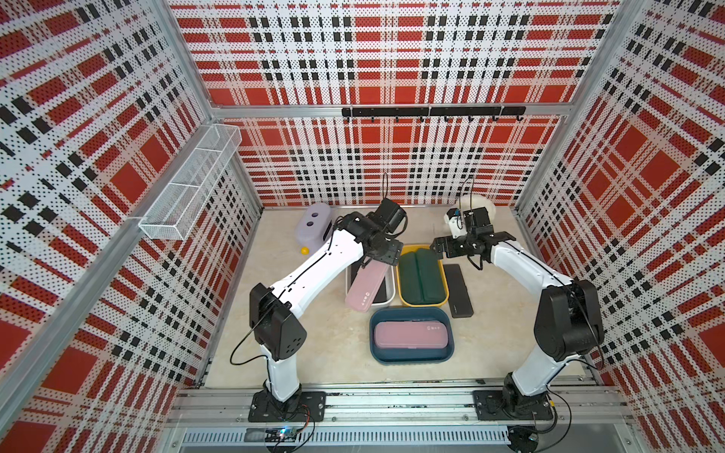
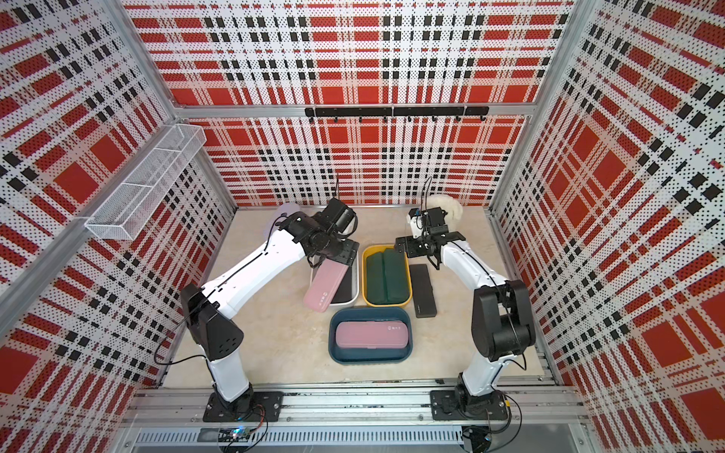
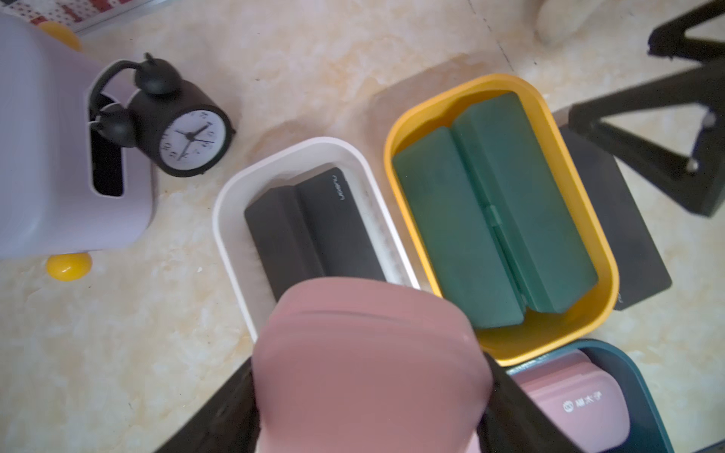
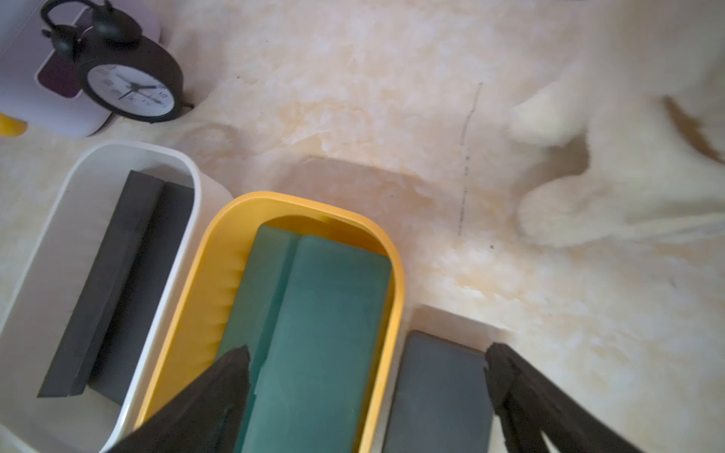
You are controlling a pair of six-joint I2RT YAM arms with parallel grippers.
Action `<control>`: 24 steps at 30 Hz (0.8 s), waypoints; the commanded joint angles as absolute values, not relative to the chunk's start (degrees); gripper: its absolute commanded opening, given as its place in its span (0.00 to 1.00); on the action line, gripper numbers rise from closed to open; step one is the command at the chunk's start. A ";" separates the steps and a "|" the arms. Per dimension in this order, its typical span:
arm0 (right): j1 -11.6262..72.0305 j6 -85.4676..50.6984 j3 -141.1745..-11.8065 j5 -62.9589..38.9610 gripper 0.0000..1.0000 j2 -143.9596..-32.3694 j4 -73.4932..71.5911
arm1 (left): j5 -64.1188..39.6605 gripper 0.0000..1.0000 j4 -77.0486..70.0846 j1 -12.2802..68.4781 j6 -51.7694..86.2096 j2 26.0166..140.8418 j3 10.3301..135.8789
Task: Place the pencil cases by color into the storage box
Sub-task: Place the pencil case at the storage box.
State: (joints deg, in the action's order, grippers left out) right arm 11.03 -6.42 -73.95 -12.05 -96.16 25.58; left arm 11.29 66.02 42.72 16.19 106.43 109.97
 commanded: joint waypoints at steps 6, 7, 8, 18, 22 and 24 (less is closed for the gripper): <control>2.07 -10.84 -67.22 -7.67 1.00 -87.31 21.41 | 15.83 0.56 67.15 52.64 12.15 110.90 114.17; 1.17 -11.05 -66.46 -7.44 1.00 -86.46 21.27 | 16.57 0.56 67.15 53.80 11.48 111.29 114.27; 0.48 -11.20 -65.85 -7.30 1.00 -85.73 21.12 | 17.52 0.56 67.18 55.08 10.77 111.60 114.18; -1.10 -11.87 -62.14 -6.52 1.00 -81.41 21.09 | 22.09 0.56 66.09 64.95 5.10 112.08 110.20; -1.16 -11.87 -61.11 -5.75 1.00 -79.92 21.42 | 19.23 0.56 63.81 66.52 3.32 111.50 106.83; -1.32 -11.87 -60.53 -5.51 1.00 -79.22 21.44 | 17.95 0.56 62.59 66.92 2.75 111.09 105.06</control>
State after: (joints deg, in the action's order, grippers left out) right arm -0.95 -11.53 -61.19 -6.52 -81.34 22.37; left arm 19.22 64.86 66.63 4.97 111.77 106.76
